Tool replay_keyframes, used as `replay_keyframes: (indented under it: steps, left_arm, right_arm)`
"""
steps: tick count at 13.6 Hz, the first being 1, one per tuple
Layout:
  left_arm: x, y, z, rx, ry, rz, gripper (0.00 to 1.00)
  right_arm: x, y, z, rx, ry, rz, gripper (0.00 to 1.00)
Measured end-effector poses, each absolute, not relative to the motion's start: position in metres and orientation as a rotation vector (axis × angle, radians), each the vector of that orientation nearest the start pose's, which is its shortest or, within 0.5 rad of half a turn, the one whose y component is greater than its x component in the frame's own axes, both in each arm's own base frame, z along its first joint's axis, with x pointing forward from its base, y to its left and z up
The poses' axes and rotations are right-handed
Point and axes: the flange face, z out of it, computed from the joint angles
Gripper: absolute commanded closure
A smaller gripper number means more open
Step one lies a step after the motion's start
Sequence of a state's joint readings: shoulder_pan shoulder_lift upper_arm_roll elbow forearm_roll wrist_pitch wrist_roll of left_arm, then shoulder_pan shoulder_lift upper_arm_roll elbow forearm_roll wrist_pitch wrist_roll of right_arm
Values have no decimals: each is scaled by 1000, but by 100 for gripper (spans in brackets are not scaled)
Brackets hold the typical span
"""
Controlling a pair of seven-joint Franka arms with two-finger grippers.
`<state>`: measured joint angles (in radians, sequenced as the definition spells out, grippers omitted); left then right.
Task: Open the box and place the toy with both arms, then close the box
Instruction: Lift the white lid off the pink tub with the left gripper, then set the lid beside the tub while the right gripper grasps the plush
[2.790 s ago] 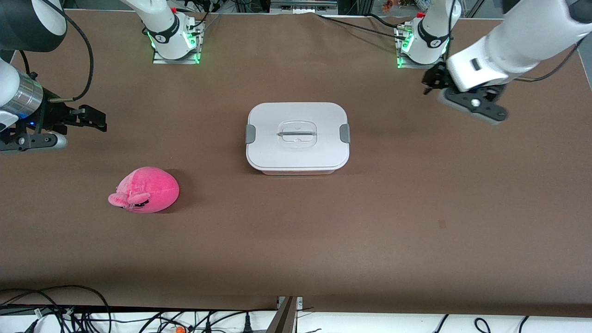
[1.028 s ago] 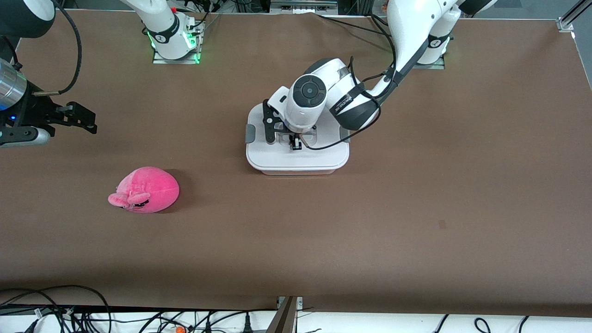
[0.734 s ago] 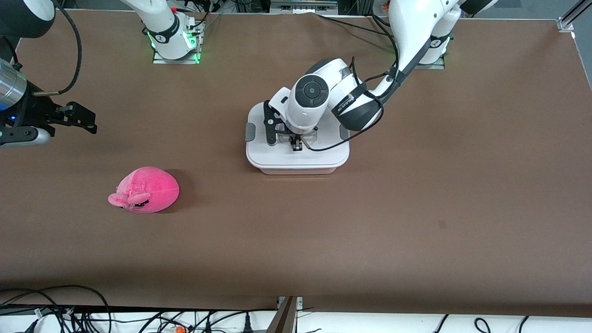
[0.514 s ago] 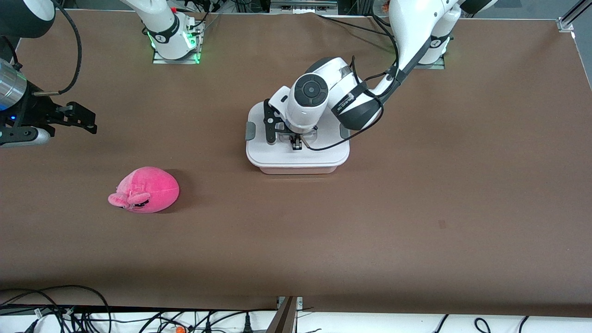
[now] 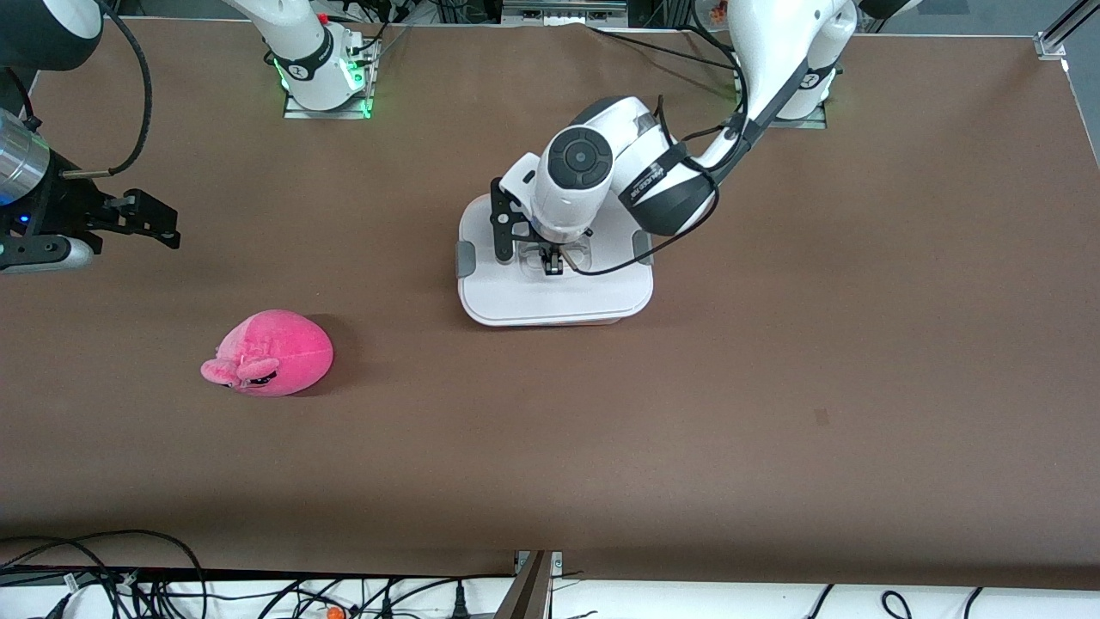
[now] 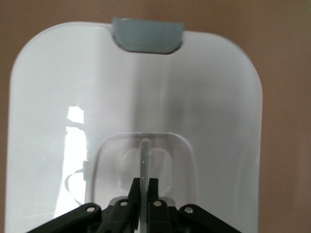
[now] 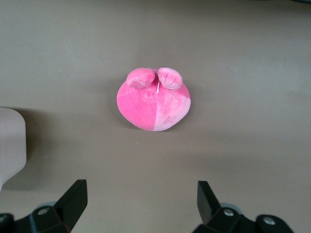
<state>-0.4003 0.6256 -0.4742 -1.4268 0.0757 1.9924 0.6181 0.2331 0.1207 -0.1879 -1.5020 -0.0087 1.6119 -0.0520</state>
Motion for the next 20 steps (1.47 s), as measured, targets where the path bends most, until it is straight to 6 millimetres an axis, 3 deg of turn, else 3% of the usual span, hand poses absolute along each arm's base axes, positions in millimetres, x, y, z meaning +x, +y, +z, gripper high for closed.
replay_keyframes:
  steps: [3,6,10,15,16,20]
  left_arm:
    - [506,-489,392,-2492,2193,31,100]
    - [507,-472,409,-2488,2164,107,100]
    - [513,-429,435,-2504,2082,267,100]
    - [552,-325,466,-2562,1972,488,100]
    - [572,-279,482,-2569,1995,509,100]
    - [598,-188,494,-2574,2076,579,100]
  right_arm:
    - [593,33,593,-3169,-157,14,0]
    - [593,33,592,-3169,-157,16,0]
    - [593,33,592,-3169,-158,17,0]
    - [594,34,590,-3169,-157,20,0]
    - [596,35,587,-3170,-156,25,0]
    - [611,37,553,-3180,-159,89,0]
